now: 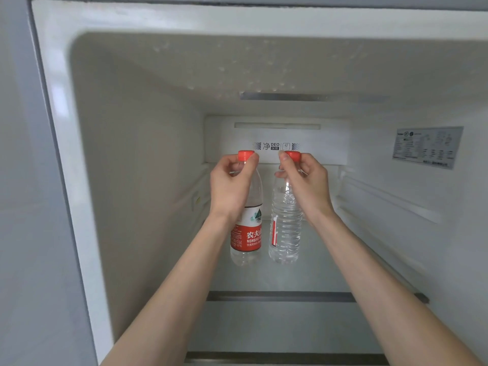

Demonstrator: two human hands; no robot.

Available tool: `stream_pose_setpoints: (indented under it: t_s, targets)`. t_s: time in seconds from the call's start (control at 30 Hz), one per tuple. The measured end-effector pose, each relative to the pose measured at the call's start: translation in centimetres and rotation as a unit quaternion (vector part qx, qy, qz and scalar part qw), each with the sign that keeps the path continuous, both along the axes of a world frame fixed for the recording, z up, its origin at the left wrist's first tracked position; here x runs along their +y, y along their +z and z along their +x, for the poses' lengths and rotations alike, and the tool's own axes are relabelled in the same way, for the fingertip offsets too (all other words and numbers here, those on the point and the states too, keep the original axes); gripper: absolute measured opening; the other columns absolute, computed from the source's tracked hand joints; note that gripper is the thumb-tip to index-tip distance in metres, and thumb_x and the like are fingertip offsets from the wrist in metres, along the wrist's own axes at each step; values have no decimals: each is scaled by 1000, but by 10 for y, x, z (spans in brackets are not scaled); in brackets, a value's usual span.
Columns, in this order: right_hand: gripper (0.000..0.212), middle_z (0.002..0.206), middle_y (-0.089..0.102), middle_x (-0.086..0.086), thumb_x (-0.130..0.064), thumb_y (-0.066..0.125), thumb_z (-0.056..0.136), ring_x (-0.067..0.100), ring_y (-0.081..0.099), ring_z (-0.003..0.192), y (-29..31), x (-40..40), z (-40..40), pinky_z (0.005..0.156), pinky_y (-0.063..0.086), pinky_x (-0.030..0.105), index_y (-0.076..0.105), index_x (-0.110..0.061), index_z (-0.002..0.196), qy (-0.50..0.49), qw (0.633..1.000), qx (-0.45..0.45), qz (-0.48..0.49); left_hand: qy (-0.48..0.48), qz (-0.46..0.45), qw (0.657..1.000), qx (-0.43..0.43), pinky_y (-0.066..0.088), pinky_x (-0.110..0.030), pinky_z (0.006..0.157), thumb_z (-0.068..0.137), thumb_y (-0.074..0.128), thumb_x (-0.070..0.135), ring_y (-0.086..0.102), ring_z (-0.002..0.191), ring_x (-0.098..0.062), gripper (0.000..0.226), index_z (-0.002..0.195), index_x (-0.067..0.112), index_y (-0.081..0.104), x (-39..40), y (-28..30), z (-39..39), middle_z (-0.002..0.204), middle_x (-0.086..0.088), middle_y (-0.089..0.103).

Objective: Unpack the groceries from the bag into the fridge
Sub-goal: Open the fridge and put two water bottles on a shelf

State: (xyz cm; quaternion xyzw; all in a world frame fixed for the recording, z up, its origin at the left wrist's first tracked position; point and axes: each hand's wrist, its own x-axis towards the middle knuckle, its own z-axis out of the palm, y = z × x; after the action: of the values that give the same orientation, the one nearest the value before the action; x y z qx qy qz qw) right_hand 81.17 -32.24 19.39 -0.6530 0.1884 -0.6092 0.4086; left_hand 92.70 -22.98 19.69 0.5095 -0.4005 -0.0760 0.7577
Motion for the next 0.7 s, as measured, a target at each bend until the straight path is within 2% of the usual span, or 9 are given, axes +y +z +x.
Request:
stream_pose_setpoints:
  t_s: [0.1,0.13,0.2,0.23,0.3,0.4,0.53,0.6,0.7]
  targets:
    - [23,101,78,-5,-49,69,93,12,73,103,0,2,-5,99,55,35,71,-29,104,-9,1000,25,-5,7,10,1000,-28,43,-3,66,92,73,32,61,71,10,15,103,23,68,2,2,-1,90,2,69]
    - [25,105,77,-12,-49,66,95,6,71,107,-1,3,-9,101,52,30,70,-29,109,-8,999,32,-9,10,11,999,-37,43,-3,67,92,73,32,60,70,12,16,105,24,68,3,1,-1,89,8,67]
    - [35,116,73,-19,-49,58,100,-2,64,116,-3,9,-17,98,47,16,66,-26,125,-12,999,43,-16,24,15,998,-58,49,-12,80,91,74,35,65,85,11,25,112,25,68,6,-2,0,96,11,70]
    - [41,124,70,-17,-50,56,101,-3,61,121,-5,13,-23,96,45,12,62,-24,132,-20,998,48,-20,37,19,997,-72,51,-19,89,90,74,38,66,97,5,30,116,25,66,9,-4,0,103,11,71]
    - [45,130,65,-18,-49,54,102,-5,57,124,-13,22,-35,102,42,15,57,-24,139,-36,997,68,-27,60,38,993,-90,51,-30,101,91,71,44,64,111,-6,40,123,23,61,17,-10,-4,116,9,69]
    - [46,127,61,-24,-48,54,102,-9,54,123,-30,38,-53,109,39,21,53,-26,143,-56,993,100,-36,104,82,985,-113,47,-36,106,95,64,48,58,118,-12,49,134,20,53,37,-22,-14,126,6,62]
    - [54,150,51,-11,-50,55,102,2,47,138,-53,59,-73,115,39,30,45,-27,149,-94,985,132,-54,168,149,962,-159,42,-41,109,96,55,56,46,136,-18,63,146,20,41,65,-44,-26,147,1,49]
    - [54,152,49,-11,-46,56,102,4,45,140,-61,72,-84,115,37,27,44,-26,151,-104,980,155,-71,186,167,951,-182,43,-43,108,98,53,56,45,138,-18,61,146,21,40,85,-57,-34,148,2,47]
    - [51,150,50,-10,-43,56,102,8,45,139,-73,90,-102,107,33,21,45,-26,149,-130,962,209,-117,207,182,933,-230,47,-45,102,100,50,56,50,132,-18,52,141,25,46,115,-80,-49,140,7,54]
